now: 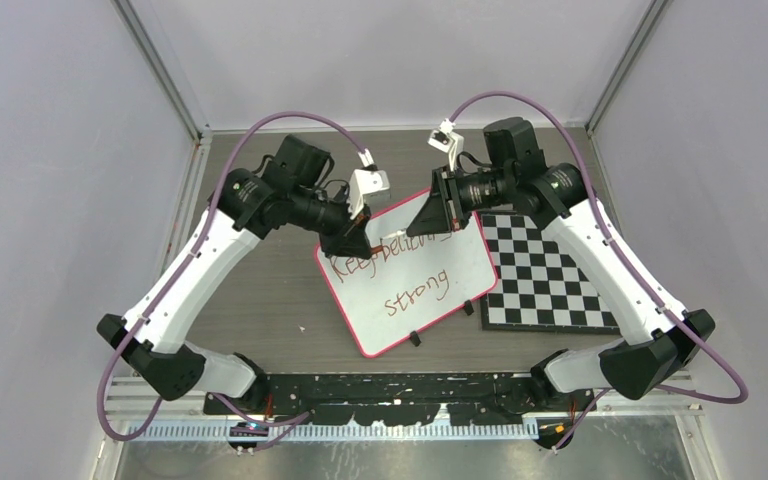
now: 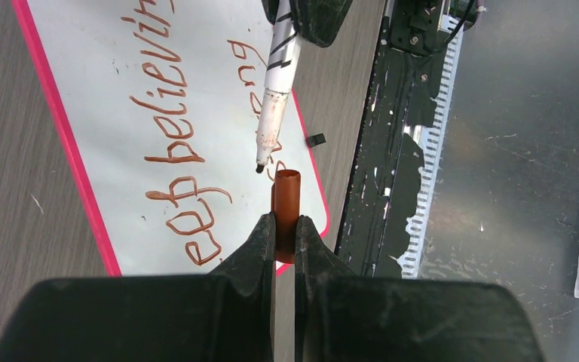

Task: Write a sentence on the whiteboard
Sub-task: Close the whiteboard marker.

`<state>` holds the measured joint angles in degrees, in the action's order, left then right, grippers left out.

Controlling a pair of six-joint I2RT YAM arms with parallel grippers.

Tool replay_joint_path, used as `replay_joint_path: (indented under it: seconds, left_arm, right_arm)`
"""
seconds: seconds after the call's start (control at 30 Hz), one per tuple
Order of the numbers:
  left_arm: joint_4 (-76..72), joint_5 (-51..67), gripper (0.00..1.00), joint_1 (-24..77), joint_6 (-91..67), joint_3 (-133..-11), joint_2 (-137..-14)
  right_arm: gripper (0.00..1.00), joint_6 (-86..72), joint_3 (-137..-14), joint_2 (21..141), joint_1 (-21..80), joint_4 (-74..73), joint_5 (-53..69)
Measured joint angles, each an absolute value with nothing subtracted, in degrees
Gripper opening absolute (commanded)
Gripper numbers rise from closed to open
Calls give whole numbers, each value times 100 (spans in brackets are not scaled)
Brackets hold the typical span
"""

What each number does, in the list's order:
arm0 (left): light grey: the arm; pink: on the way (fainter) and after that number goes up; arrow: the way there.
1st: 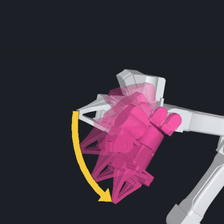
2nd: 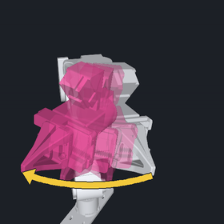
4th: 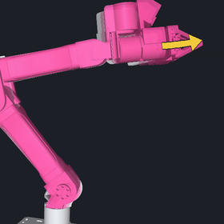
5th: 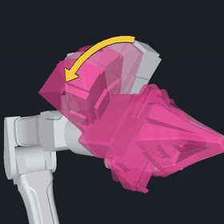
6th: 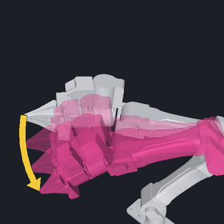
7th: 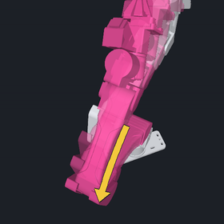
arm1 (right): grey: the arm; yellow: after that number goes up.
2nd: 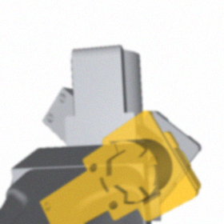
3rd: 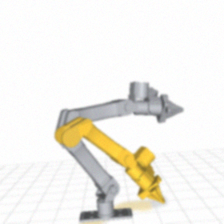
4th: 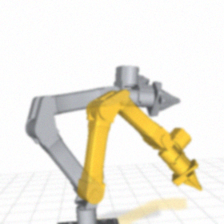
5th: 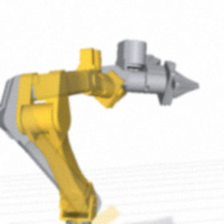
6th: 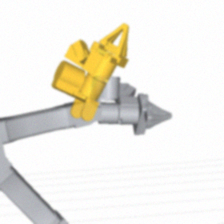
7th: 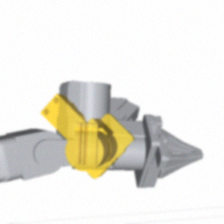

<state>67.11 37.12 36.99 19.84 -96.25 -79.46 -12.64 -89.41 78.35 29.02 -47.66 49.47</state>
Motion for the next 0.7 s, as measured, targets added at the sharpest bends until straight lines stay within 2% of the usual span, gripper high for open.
replay_joint_path:
  seconds: [0.7]
  left_arm:
    - [6670, 3557, 0, 3684, 2104, -9529, -7732]
  right_arm:
    - [0, -1247, -8825, 7769, 2902, -4772, 5290]
